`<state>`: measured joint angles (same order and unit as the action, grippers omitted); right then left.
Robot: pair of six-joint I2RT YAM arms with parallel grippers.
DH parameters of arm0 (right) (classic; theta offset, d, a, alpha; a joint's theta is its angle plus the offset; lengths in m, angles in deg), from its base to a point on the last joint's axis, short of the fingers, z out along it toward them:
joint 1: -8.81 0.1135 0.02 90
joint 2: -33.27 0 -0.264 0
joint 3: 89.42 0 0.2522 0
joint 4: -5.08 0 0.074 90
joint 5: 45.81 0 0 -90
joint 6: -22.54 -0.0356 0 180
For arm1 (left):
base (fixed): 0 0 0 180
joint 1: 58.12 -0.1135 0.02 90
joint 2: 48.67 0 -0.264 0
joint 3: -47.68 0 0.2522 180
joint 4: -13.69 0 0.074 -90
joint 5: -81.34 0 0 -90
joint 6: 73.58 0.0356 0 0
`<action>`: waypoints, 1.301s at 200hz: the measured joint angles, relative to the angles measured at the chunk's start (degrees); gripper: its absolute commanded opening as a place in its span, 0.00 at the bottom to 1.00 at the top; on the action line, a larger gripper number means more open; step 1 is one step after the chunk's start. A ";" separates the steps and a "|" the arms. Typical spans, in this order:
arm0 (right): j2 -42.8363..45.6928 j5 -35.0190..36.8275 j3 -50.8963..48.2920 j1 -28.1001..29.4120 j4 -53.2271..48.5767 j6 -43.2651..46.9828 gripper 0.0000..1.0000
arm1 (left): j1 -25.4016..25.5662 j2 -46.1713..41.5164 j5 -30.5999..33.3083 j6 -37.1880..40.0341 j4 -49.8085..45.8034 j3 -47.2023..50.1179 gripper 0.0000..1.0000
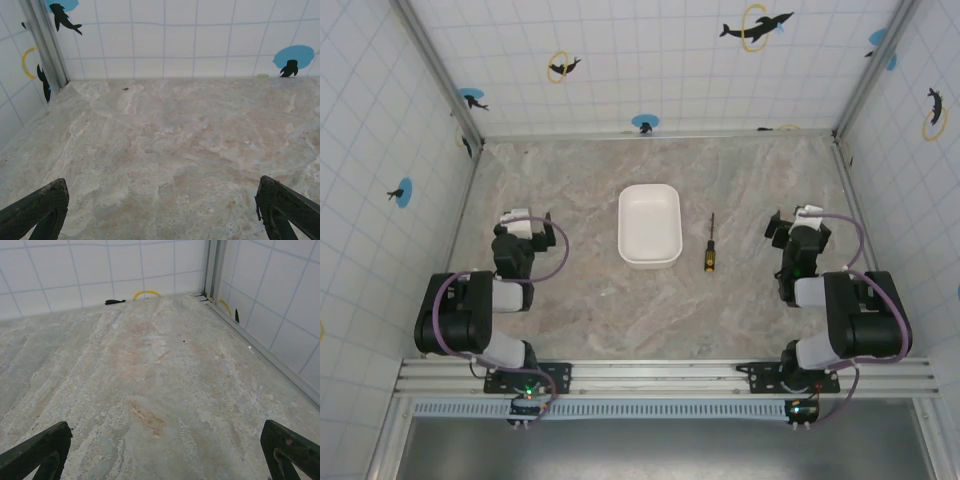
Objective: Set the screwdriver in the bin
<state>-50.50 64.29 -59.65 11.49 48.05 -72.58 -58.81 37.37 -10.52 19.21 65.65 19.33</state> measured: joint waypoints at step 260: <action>21.31 0.24 9.29 2.51 -27.65 -2.89 0.98 | 0.66 -15.82 -3.34 -1.95 -19.67 -5.03 0.98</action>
<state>-29.19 64.53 -50.36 14.00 20.40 -75.47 -58.16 21.55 -13.87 17.26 45.97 14.31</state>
